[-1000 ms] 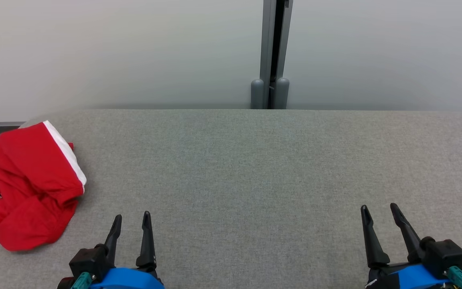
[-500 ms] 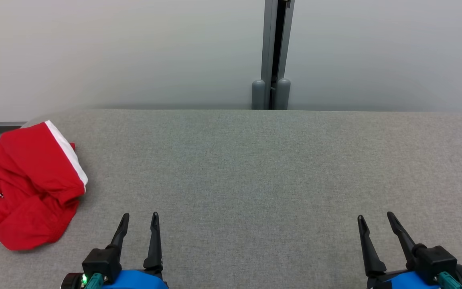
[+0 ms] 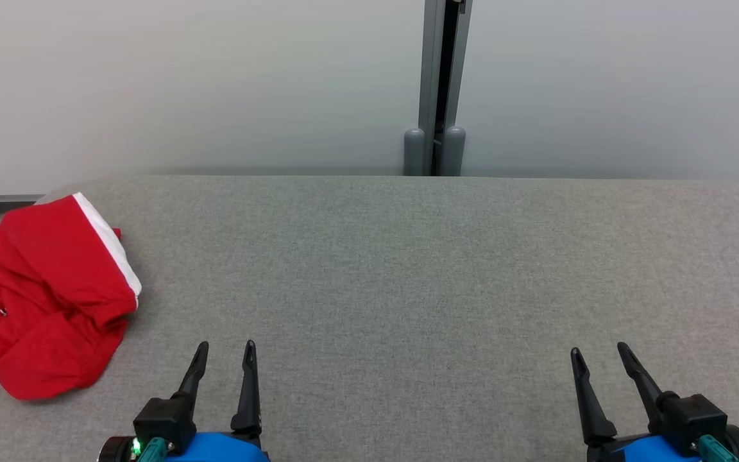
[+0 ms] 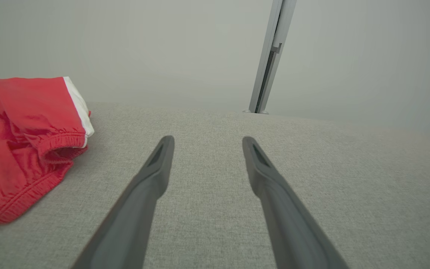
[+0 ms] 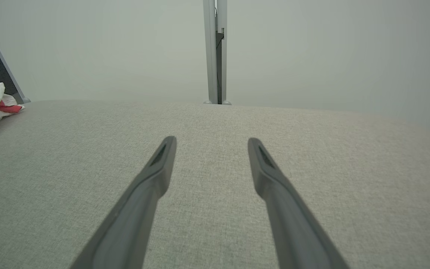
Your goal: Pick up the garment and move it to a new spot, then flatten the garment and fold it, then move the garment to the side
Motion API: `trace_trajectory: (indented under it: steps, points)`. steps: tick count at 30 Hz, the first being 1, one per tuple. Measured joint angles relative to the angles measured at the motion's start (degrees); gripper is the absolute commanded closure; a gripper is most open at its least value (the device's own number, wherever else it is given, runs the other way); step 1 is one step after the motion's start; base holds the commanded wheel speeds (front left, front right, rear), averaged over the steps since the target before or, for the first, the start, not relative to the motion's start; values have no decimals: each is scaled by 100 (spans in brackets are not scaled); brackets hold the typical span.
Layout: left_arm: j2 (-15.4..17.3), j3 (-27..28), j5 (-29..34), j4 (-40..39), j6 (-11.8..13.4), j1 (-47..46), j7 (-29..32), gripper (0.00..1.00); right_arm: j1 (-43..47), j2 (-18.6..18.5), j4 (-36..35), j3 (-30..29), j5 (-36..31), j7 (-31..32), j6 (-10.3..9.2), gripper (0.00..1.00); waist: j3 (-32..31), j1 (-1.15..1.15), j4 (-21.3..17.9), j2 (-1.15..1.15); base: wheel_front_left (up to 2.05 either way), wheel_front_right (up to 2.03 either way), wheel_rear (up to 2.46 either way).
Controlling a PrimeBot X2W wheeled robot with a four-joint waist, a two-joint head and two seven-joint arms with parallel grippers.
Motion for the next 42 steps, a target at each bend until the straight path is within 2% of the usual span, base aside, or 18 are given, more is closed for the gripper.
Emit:
trace_trajectory:
  steps: [11, 16, 25, 26, 34, 42]
  points:
    - [34, -66, -53, 21, 18, -7, 11, 0, -19, 0, -10, -18, 1, 0, -1, 0, -1, 0, 31, 0, 0, 0, 0]
    - [52, -116, -71, 34, 27, -25, 27, 0, -12, -2, -29, -67, 0, -1, -1, 0, -7, 0, 159, 0, 0, 0, 0]
    - [114, -144, -73, 2, 80, -87, 48, 0, 3, -3, -59, -73, 18, -3, -1, 0, -12, 0, 687, 0, 0, 0, 0]
    - [129, -149, -77, -9, 94, -93, 54, 0, 2, -3, -63, -60, 38, -4, -1, 0, -12, 0, 855, 0, 0, 0, 0]
    - [177, -156, -94, -71, 127, -92, 71, 0, -16, -2, -65, 46, 58, -4, 0, 0, 11, 0, 1449, 0, 0, 0, 0]
    - [212, -197, -116, -116, 144, -85, 79, 0, -18, -2, -47, 113, 86, -4, 0, 0, 37, 0, 1750, 0, 0, 0, 0]
